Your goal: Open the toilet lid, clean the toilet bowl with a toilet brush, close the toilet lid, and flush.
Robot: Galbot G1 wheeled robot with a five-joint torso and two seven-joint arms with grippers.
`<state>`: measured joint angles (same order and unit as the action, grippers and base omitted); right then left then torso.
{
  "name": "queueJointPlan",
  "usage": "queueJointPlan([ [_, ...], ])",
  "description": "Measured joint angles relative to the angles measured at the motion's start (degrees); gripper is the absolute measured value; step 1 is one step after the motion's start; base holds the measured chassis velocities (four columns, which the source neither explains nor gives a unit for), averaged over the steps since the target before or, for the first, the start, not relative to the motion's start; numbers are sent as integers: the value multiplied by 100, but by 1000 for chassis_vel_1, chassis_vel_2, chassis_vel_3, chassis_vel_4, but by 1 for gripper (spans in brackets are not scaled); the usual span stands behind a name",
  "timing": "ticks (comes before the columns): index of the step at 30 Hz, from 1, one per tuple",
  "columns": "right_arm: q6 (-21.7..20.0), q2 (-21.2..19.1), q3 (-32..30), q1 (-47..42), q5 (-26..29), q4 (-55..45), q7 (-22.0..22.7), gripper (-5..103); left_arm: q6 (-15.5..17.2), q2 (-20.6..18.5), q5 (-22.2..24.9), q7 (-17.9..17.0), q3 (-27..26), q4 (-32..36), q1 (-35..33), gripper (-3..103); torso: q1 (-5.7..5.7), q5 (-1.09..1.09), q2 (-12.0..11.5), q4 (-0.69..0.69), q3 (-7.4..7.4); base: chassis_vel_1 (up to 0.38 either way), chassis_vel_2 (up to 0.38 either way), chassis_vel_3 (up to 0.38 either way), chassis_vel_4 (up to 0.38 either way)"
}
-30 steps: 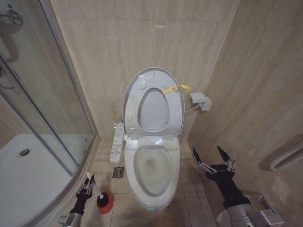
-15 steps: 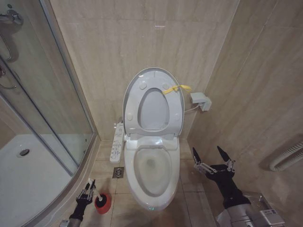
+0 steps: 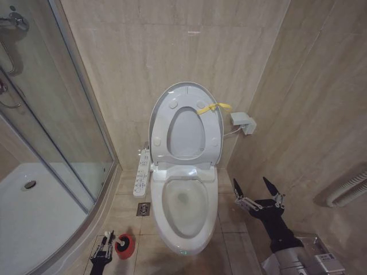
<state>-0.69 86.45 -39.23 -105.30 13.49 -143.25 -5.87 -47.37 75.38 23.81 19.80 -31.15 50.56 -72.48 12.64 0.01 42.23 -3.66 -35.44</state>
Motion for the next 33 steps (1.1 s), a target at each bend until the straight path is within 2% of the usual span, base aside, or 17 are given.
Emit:
queueJointPlan([
  [9,0,0,0,0,0,0,0,100,61,-6,23,23,24,390,-156,20,2,-5,-2,0,-1,0,0,0,0],
  [21,0,0,0,0,0,0,0,100,62,-55,-9,41,6,502,-259,20,1,-2,-2,0,0,0,0,0,0],
  [22,0,0,0,0,0,0,0,100,62,-67,-9,57,13,465,-260,38,1,-3,-2,0,-1,0,0,0,0],
  [28,0,0,0,0,0,0,0,100,61,-125,-7,136,19,447,-277,38,1,-2,-2,0,-1,0,0,0,0],
  [29,0,0,0,0,0,0,0,100,61,-138,-5,143,19,518,-311,66,1,-2,-2,0,-1,0,0,0,0],
  [33,0,0,0,0,0,0,0,100,61,-162,27,144,-1,879,-475,66,1,-2,-2,0,-1,0,0,0,0],
])
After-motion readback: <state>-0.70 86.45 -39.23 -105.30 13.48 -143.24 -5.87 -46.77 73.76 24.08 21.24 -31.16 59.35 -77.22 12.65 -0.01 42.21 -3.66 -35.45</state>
